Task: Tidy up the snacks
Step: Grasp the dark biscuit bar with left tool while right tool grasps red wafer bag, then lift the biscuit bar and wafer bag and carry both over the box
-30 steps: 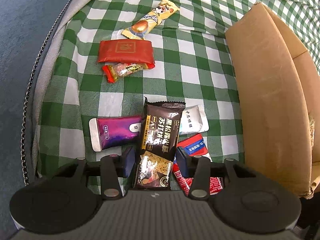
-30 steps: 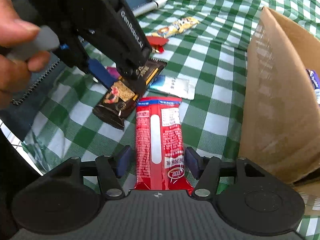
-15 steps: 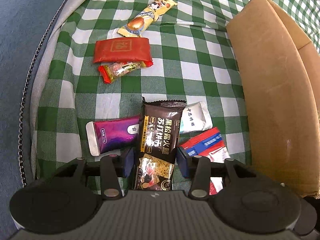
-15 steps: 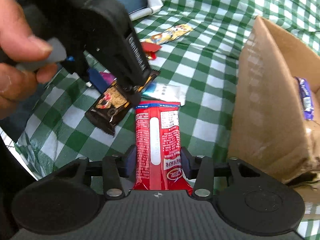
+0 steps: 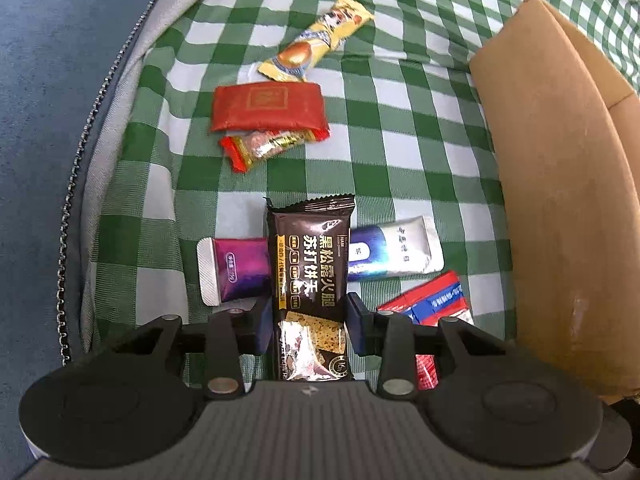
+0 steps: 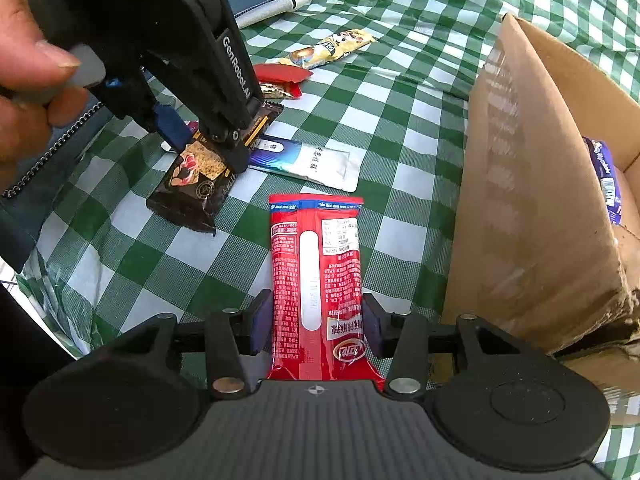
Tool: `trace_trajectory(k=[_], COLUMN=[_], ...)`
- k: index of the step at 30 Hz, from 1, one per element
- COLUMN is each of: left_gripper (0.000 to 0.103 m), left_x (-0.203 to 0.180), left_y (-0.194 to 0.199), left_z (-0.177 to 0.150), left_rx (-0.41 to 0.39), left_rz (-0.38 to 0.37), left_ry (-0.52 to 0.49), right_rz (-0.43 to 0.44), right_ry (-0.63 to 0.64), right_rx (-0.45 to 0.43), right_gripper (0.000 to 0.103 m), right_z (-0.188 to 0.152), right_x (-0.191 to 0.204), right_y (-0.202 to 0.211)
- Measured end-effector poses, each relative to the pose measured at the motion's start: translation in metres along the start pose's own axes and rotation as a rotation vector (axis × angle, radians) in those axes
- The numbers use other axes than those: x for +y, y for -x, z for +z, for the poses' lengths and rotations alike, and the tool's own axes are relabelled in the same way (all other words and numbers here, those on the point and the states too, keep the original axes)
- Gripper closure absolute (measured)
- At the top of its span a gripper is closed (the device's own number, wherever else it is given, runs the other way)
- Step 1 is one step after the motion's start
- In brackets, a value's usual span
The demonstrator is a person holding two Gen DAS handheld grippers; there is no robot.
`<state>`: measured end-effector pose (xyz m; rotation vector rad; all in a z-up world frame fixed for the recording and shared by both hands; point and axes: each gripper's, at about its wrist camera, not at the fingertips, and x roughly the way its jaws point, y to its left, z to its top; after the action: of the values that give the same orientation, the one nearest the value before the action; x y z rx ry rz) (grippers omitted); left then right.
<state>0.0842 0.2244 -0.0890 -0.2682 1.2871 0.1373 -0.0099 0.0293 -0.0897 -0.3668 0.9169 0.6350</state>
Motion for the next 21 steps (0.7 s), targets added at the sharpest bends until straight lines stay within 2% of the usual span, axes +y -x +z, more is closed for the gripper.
trace_trajectory(k=[11, 17, 21], left_gripper=[0.061, 0.065, 0.065], left_x=[-0.004, 0.002, 0.007], left_y=[-0.001, 0.018, 0.027], left_z=[0.000, 0.003, 0.005], left_rx=[-0.015, -0.120, -0.174], left_rz=[0.008, -0.051, -0.058], left_ry=[-0.016, 0.033, 0.069], right_rz=[-0.003, -0.022, -0.035], right_ry=[0.002, -0.020, -0.013], right_rx=[-0.008, -0.057, -0.109], right_gripper=[0.055, 0.056, 0.056], right_z=[0.000, 0.004, 0.007], right_x=[-0.001, -0.003, -0.002], right_y=[-0.001, 0.008, 0.019])
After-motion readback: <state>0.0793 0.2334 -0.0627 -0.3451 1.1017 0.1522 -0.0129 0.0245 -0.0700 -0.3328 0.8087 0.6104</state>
